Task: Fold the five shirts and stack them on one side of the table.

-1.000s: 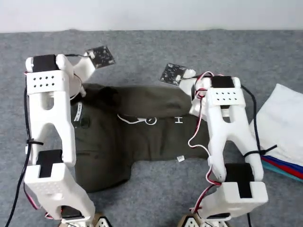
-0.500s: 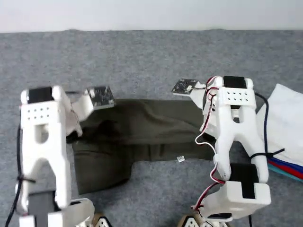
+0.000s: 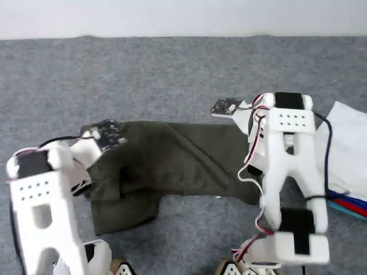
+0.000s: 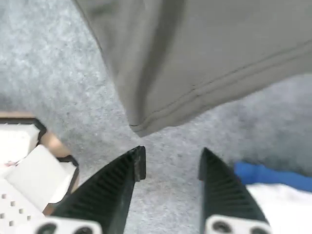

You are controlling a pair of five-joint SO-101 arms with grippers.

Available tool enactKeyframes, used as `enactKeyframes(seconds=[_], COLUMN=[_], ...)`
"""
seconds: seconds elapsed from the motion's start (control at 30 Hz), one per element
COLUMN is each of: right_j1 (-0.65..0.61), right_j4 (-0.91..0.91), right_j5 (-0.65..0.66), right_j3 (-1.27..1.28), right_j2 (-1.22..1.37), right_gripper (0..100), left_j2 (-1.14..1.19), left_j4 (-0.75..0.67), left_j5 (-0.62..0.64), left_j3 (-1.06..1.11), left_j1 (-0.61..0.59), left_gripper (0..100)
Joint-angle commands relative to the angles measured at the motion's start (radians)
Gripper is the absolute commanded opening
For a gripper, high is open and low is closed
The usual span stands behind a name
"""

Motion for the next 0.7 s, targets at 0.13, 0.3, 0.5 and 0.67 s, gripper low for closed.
enactKeyframes(seconds=[0.13, 0.3, 0.5, 0.67], right_j1=[0.005, -0.036, -0.113, -0.110], right_j4=[0.027, -0.088, -0.292, -0.506], right_j5=[-0.021, -0.180, -0.339, -0.411], right_j3=[-0.011, 0.026, 0.071, 0.068], right_j2=[-0.219, -0.176, -0.036, 0.117], right_gripper=[24.8, 21.2, 0.9, 1.8], left_j2=[-0.213, -0.256, -0.262, -0.262], left_j4=[0.028, -0.153, -0.163, -0.170], left_j5=[0.020, 0.195, 0.400, 0.548], left_j3=[0.041, 0.150, 0.159, 0.157], left_j1=[-0.031, -0.029, -0.035, -0.035], left_gripper=[18, 11, 1, 1])
